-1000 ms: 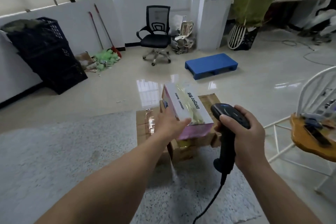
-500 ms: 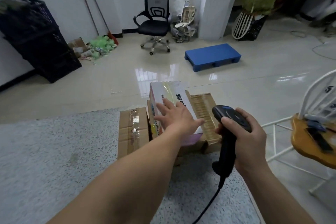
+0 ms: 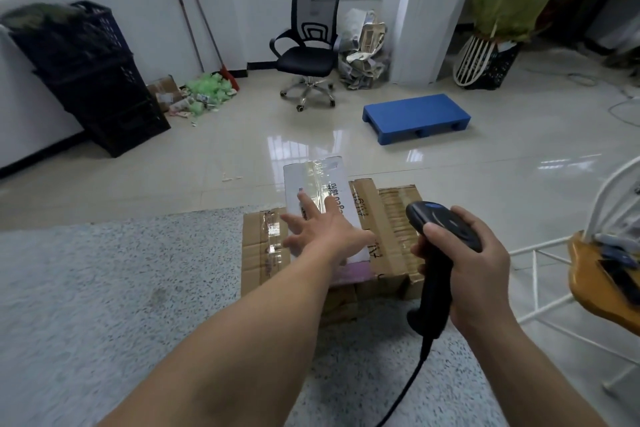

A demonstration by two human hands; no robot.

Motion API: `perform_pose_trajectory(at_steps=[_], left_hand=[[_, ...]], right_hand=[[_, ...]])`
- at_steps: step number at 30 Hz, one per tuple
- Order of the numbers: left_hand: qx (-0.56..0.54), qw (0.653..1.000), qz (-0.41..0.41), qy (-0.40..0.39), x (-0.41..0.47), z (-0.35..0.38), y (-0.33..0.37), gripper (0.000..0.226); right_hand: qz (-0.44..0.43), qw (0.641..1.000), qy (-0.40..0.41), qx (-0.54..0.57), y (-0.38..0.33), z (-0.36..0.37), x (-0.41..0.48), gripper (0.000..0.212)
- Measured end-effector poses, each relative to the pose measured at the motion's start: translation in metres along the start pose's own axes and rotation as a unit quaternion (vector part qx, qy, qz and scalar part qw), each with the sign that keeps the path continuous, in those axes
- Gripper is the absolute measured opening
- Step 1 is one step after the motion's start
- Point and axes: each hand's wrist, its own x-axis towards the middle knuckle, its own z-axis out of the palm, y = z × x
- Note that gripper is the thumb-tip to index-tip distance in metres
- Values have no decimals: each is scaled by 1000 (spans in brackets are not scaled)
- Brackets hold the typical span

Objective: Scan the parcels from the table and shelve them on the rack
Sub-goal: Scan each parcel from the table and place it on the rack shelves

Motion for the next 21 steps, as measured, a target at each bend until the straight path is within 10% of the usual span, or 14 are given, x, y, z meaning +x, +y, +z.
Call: perform_pose_trajectory(at_steps=[21], left_hand=[[-323,946,5,-43,-87,-87,-397,94]], right_hand=[[-13,986,-154,-61,32,202,-191,45]])
